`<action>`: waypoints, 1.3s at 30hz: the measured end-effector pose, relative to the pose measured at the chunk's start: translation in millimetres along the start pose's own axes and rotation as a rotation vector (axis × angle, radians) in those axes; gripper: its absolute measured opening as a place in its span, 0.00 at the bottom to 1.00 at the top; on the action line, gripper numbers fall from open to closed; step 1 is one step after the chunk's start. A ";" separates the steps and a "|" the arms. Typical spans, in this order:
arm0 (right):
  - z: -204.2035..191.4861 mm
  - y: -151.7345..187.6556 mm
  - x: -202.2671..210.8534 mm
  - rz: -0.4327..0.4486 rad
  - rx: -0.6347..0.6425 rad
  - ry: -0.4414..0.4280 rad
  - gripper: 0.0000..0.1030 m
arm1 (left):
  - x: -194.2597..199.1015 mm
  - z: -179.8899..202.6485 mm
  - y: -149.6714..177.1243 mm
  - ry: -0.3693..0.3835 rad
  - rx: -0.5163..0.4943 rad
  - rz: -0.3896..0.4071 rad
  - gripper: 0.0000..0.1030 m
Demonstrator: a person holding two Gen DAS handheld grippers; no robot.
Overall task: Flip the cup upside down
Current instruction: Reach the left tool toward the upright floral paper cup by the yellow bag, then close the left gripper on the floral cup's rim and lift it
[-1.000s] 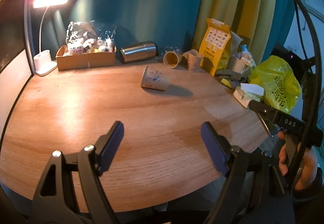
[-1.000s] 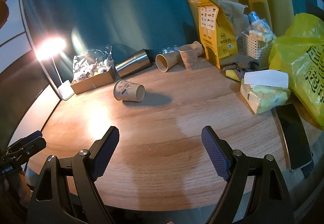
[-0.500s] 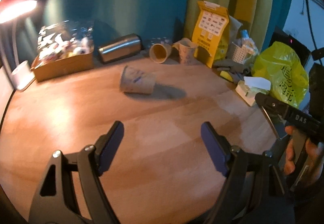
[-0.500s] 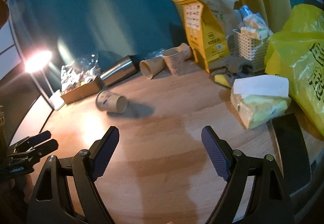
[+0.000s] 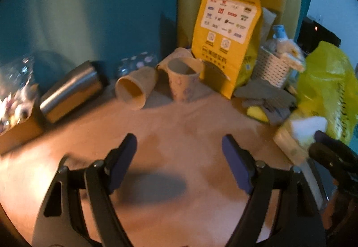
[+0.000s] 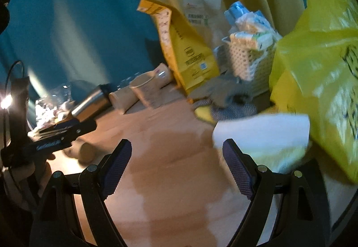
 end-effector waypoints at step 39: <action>9.3 -16.7 -28.6 -0.030 -0.039 0.009 0.84 | -65.6 33.6 -47.9 -0.017 -0.081 -0.058 0.60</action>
Point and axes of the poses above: each gripper's, at about its wrist camera, not at the fingertips, and x roughly against the way its jaws point, z to its right, y to its underside, the point moved 2 cm from there along -x, roughly the way its jaws point, and after that the axes turned 11 degrees about x, right-handed, at the moved point
